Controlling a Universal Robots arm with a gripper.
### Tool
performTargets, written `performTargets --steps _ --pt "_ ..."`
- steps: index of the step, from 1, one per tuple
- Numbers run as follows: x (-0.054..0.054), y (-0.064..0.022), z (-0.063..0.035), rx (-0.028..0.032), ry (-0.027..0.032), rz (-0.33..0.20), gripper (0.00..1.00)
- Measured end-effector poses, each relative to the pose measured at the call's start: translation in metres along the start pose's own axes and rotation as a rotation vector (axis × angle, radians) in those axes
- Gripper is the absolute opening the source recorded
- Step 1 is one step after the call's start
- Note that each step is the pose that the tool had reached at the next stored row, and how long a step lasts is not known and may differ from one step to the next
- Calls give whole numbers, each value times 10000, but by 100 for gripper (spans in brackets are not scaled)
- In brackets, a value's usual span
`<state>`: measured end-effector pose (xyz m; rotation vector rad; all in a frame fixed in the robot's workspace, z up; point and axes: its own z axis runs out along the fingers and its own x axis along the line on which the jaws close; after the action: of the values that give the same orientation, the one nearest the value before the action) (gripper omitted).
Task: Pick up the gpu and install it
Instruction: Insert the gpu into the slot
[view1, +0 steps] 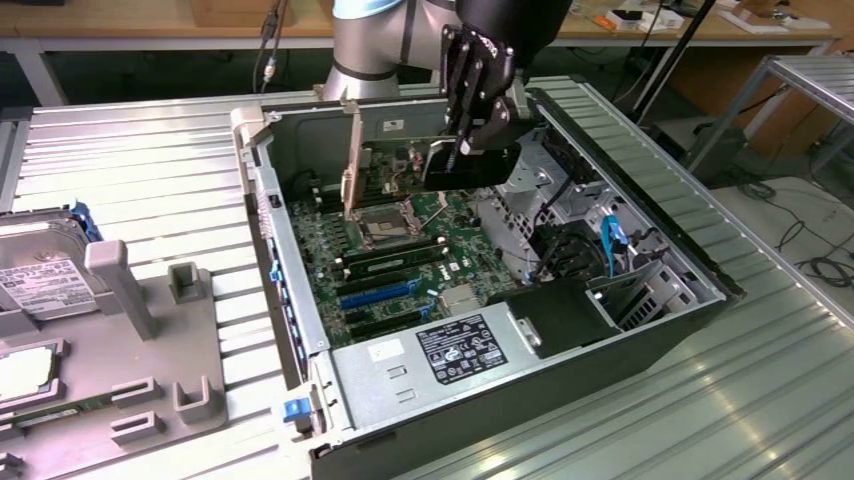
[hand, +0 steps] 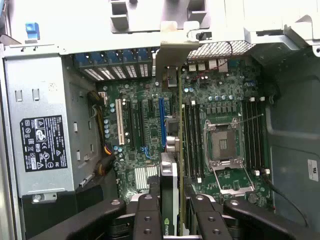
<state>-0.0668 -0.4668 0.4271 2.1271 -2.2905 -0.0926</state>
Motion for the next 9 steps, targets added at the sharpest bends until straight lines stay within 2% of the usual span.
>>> performTargets --steps 9 --pt "0 0 -1 -25 45 -811 27"
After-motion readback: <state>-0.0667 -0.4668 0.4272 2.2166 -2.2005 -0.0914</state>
